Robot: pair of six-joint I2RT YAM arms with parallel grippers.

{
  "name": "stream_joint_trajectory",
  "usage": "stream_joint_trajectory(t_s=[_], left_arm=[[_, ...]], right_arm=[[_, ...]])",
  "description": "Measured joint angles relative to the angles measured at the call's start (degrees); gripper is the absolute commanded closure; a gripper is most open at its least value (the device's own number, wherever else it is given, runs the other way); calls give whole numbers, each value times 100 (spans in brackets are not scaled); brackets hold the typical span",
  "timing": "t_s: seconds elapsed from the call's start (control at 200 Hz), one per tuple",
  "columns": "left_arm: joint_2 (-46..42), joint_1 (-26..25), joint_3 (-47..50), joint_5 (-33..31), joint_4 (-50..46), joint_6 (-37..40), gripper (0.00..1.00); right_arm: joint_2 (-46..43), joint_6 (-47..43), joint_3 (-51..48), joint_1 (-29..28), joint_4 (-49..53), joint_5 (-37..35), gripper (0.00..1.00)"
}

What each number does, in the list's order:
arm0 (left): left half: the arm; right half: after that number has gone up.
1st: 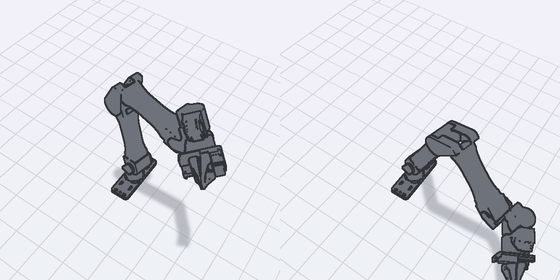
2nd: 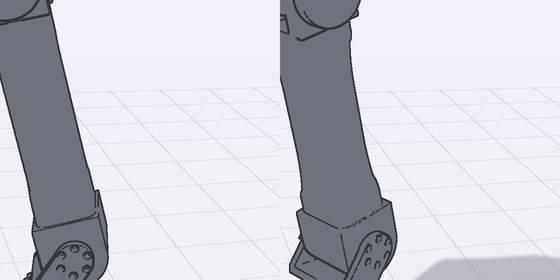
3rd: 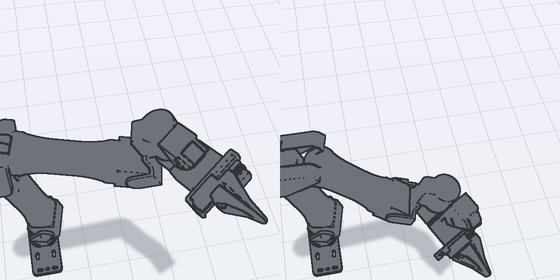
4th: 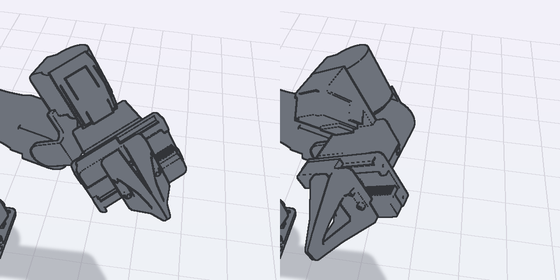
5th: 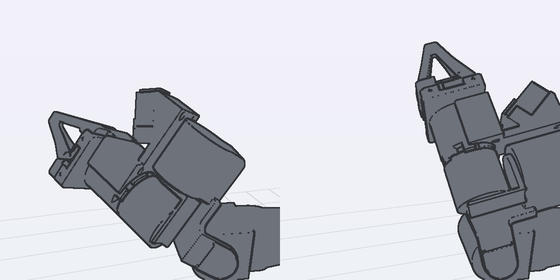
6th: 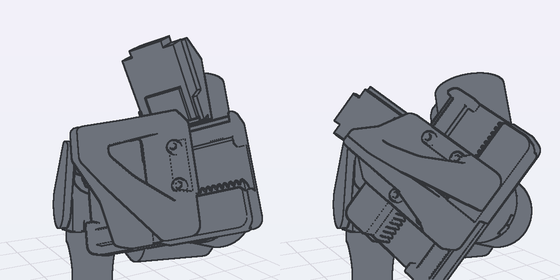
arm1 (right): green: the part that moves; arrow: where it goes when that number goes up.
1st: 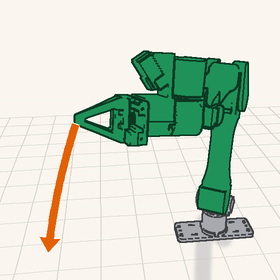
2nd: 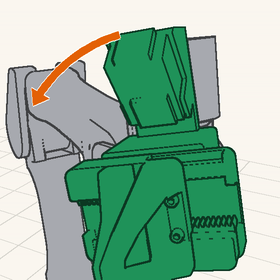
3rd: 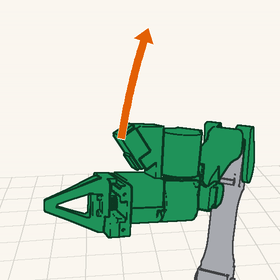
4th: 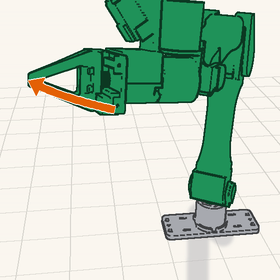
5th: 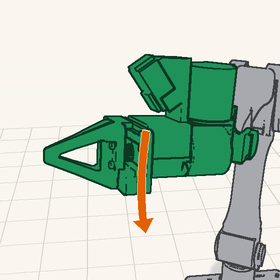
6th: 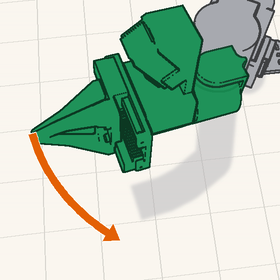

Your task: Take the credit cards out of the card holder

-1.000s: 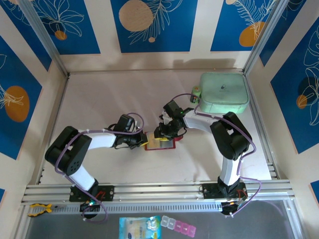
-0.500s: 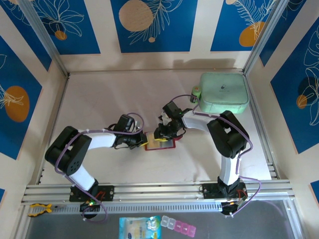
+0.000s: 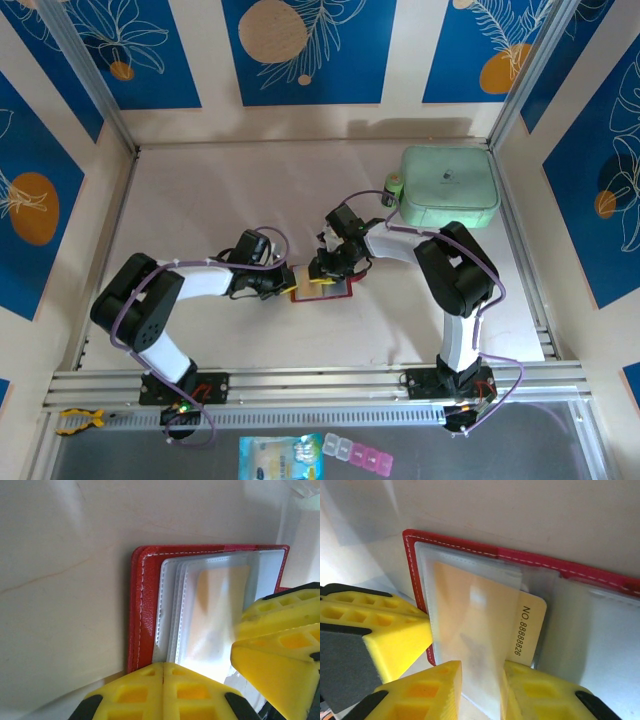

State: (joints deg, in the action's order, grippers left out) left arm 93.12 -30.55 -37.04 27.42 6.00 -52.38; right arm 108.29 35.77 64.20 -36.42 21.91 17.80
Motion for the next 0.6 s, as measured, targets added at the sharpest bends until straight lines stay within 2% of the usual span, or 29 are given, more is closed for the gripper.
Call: stream_joint_trajectory(t_s=[0.36,0.6], left_arm=[[0,0,-26,-2,-55,24,100],[-44,0,-173,-90,-431,85,100]], right_arm=[[-96,-151,46,0,291,-306,72],[-251,-214,46,0,369,-391,72]])
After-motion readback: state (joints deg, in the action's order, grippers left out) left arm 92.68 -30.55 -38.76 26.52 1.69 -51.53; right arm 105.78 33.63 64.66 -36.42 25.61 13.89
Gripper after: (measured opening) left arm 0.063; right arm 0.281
